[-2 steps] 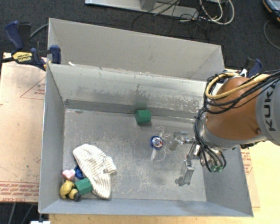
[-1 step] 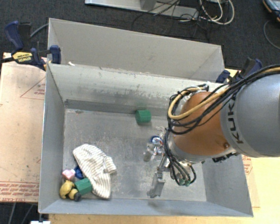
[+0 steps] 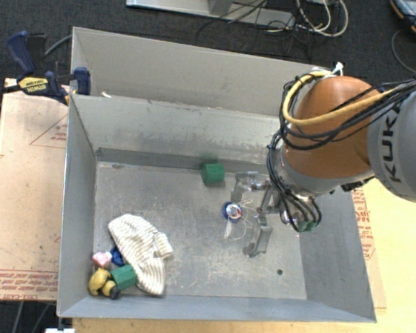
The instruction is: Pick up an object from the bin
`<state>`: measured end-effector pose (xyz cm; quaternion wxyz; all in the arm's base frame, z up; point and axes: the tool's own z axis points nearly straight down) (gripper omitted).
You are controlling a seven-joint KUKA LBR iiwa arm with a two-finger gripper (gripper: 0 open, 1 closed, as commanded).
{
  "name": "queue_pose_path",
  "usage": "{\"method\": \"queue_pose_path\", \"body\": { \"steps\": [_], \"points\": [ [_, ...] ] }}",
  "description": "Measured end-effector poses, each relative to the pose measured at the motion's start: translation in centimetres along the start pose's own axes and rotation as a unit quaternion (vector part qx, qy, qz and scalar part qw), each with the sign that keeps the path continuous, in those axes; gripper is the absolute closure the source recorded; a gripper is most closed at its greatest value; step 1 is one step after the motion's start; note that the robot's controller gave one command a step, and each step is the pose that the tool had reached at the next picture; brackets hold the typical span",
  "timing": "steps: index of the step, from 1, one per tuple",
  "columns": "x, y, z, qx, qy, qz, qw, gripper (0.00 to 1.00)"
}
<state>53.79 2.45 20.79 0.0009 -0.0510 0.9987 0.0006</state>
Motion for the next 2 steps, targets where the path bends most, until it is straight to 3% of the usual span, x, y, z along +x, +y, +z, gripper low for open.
{"method": "queue_pose_path", "body": {
  "steps": [1,2],
  "points": [
    [-0.1,8.2,7.4,-0.003,-0.0015,0.088,0.9961,0.0],
    [2.6,9.2,9.7,0.0,0.0005,0.001,1.0,0.0]
  ]
}}
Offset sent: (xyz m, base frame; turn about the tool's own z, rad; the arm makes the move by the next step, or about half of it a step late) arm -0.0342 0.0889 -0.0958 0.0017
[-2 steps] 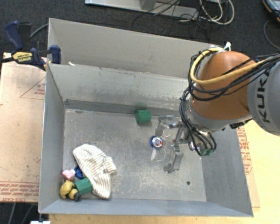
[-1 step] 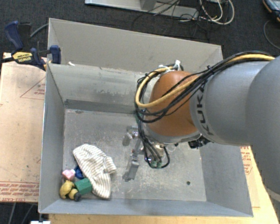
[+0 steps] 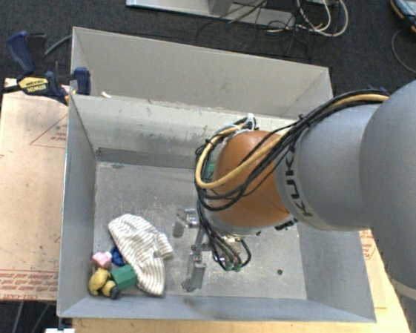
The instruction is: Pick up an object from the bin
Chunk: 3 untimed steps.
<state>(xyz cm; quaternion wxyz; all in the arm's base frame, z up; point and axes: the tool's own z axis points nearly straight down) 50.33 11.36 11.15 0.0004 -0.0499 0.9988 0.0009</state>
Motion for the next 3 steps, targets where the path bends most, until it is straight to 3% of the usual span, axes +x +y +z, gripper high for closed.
{"method": "queue_pose_path", "body": {
  "steps": [1,2,3],
  "points": [
    [-0.6,5.1,4.0,-0.003,-0.0019,0.045,0.999,0.0],
    [0.1,4.0,4.0,-0.001,-0.0051,-0.024,0.9997,0.0],
    [-0.2,11.4,4.1,-0.003,-0.0037,0.041,0.9992,1.0]
  ]
}}
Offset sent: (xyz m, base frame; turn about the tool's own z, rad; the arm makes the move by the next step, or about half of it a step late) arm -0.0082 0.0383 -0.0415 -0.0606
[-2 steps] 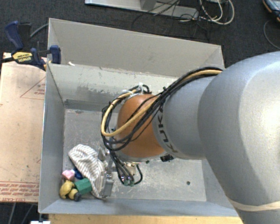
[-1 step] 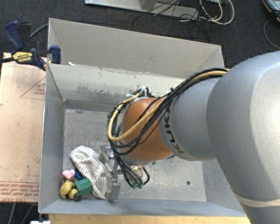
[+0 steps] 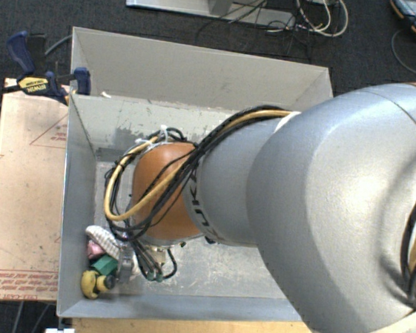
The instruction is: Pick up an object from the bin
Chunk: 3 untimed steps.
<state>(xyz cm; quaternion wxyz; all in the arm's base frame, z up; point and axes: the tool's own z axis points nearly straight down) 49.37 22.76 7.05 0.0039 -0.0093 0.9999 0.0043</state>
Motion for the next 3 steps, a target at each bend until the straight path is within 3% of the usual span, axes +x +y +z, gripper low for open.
{"method": "queue_pose_path", "body": {
  "steps": [2,3],
  "points": [
    [0.0,0.0,-0.1,0.0,0.0001,0.0,1.0,1.0],
    [-0.8,-4.0,0.2,-0.001,0.0001,-0.083,0.9966,1.0]
  ]
}}
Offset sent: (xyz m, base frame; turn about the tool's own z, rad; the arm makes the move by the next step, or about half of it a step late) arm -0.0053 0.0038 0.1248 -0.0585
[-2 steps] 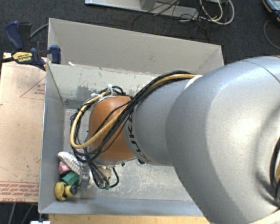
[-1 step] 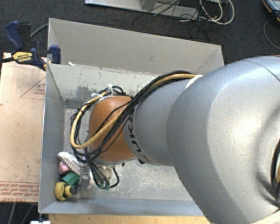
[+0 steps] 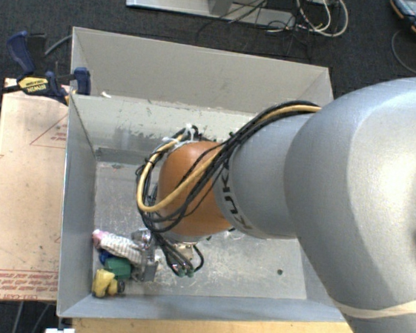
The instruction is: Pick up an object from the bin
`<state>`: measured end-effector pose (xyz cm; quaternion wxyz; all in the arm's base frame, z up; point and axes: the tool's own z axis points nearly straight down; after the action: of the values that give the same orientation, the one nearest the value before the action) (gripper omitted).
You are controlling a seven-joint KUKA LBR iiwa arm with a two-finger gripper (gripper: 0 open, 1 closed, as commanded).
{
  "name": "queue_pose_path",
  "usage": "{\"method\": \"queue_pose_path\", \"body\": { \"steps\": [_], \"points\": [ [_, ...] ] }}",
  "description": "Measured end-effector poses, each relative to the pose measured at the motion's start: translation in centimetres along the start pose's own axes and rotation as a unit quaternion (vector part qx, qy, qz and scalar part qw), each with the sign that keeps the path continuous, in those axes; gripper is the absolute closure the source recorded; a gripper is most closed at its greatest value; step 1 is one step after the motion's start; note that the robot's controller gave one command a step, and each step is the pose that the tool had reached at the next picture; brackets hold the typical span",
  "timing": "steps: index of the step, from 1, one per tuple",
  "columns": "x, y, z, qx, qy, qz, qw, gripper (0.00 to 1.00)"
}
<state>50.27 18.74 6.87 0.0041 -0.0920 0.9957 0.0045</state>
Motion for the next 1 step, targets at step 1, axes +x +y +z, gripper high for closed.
{"method": "queue_pose_path", "body": {
  "steps": [1],
  "points": [
    [-1.77,4.09,-20.07,0.0,-0.0016,0.094,0.9956,1.0]
  ]
}}
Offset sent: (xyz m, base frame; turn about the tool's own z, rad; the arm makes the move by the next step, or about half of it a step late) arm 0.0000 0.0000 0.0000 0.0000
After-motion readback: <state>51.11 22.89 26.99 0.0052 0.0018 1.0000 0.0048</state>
